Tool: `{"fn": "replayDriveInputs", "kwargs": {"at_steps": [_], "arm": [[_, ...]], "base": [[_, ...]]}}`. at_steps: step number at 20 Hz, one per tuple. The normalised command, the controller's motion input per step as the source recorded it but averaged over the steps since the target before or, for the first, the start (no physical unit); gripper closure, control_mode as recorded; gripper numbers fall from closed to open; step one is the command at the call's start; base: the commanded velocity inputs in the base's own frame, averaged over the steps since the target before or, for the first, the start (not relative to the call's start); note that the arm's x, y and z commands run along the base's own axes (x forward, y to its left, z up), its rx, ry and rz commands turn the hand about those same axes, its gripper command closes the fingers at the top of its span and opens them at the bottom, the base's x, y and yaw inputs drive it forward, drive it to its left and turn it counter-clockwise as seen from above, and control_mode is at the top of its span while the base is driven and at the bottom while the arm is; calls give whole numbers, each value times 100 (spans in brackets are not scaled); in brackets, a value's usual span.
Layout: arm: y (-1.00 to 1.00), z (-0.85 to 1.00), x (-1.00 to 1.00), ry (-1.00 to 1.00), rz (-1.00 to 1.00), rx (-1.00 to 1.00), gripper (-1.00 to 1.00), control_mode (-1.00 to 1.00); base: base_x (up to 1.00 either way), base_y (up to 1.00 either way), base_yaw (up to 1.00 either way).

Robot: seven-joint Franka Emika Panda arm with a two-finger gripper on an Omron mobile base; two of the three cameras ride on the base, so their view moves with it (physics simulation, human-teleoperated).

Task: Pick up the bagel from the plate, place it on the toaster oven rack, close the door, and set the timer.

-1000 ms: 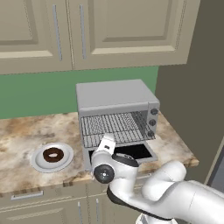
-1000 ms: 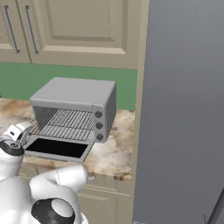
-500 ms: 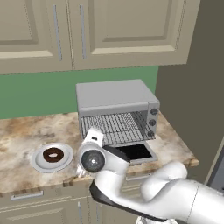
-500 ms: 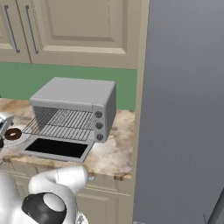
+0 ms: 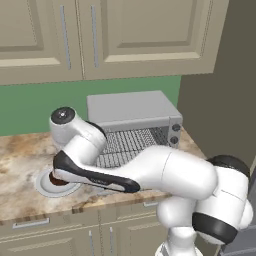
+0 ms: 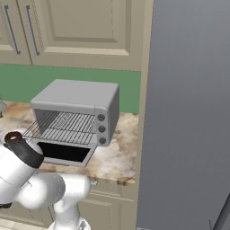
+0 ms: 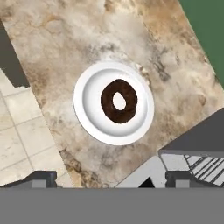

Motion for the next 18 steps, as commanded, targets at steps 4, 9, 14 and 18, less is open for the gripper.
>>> {"fn": "replayDriveInputs", "kwargs": {"at_steps": [4,9,14,18], "arm": [[54,-69,0,24,-2,-20,-100,-100],[13,-75,21,3,-5,-17,-100,-100],[7,-40,38,2,-5,-5,-100,-100],[6,-20,34,0,-3,-2,-100,-100]], "base": [[0,0,0],[0,0,0],[0,0,0],[0,0,0]]}}
